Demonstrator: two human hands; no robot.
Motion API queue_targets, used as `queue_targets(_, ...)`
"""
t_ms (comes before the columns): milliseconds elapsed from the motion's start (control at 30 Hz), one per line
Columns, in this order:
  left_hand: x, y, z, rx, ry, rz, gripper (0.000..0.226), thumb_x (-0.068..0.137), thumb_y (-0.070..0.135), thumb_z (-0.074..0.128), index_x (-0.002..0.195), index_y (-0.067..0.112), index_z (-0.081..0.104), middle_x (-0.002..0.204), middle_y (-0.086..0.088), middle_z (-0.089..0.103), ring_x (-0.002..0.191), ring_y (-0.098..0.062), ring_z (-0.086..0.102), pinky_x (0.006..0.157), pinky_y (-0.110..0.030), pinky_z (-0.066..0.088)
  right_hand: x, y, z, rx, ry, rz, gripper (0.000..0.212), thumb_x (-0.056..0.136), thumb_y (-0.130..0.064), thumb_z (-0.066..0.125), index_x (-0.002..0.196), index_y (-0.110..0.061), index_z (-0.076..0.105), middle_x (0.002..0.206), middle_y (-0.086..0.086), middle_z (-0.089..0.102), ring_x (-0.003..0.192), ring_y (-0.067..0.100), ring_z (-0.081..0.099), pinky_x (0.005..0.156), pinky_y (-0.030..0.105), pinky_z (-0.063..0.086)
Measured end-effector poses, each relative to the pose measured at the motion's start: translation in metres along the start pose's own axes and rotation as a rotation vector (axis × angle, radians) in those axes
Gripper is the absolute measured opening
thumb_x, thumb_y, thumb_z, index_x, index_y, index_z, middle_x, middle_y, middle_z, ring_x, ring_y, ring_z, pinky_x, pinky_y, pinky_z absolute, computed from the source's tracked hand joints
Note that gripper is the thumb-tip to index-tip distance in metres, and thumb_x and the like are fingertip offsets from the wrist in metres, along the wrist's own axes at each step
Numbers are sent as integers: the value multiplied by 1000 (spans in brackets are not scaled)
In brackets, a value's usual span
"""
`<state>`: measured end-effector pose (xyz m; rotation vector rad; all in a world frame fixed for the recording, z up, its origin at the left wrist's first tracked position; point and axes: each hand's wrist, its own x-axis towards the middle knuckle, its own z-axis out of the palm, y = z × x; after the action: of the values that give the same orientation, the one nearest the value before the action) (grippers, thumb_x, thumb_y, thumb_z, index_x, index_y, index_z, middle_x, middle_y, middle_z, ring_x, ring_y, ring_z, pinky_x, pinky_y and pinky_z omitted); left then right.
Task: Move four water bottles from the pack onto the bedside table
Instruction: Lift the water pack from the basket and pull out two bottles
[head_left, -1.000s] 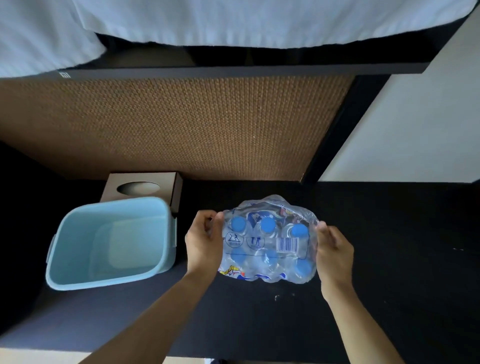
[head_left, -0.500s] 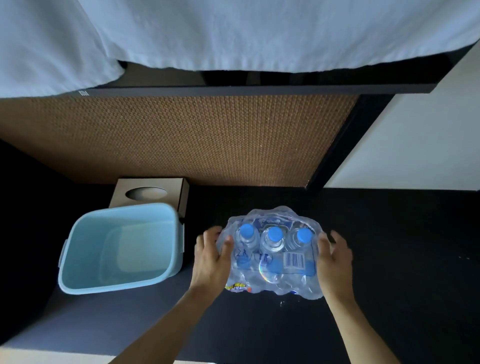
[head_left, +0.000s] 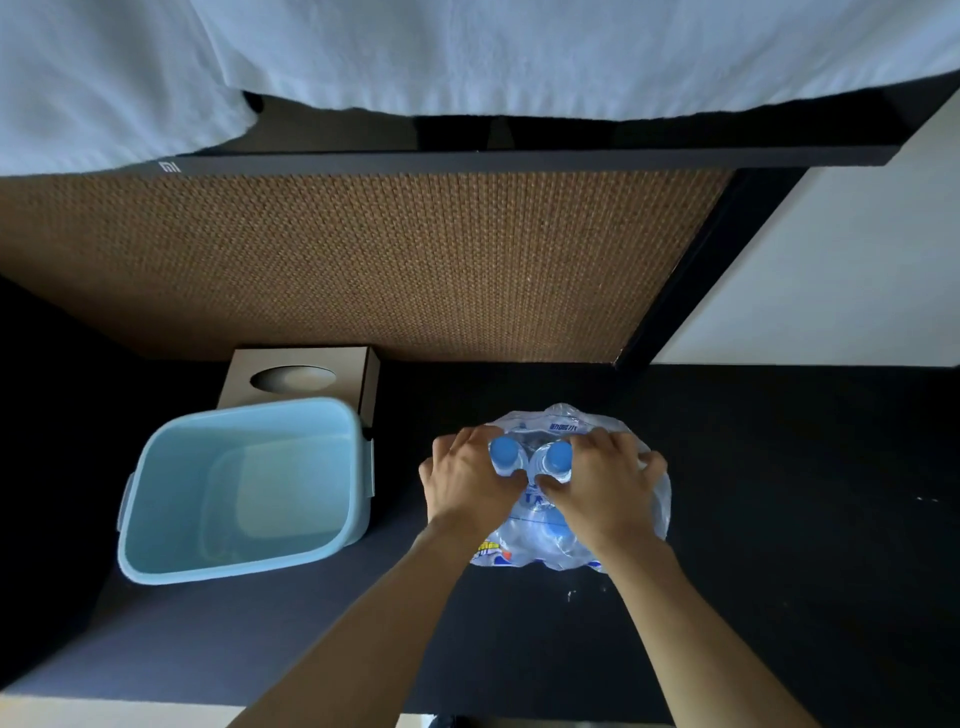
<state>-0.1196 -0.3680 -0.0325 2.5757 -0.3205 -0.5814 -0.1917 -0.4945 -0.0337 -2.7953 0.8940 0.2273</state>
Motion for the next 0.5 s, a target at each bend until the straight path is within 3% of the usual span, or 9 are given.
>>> queue_targets(100,7,2,0,-22,-87,-73,55,81,34,73,133,39,58,130,9,65,136,-23,43,105,-39,33,6,-5,-3,-21,-67,33,46,80,-58,67,113,-27,69,120,-5,63,128,24,44,104,49,26)
queue_targets(267,17,6,3,81,-170,-112,69,82,27,74,144,42,50,130,5,66,139,-21,42,108,-38,30,5,-7,-2,-63,-69,66,48,76,-63,70,108,-27,68,114,-7,65,127,23,43,103,49,26)
queue_targets(433,9,3,-1,83,-38,-39,41,76,39,74,116,40,70,107,10,73,126,-20,51,104,-36,28,3,-6,-5,13,-34,95,40,74,-61,72,96,-28,71,89,-8,55,125,21,44,105,48,25)
queue_targets(500,1,3,-11,44,39,15,36,72,43,77,108,37,74,99,10,74,124,-17,51,108,-34,25,1,-3,-6,65,22,99,39,71,-61,74,93,-28,72,89,-7,63,120,22,51,100,45,27)
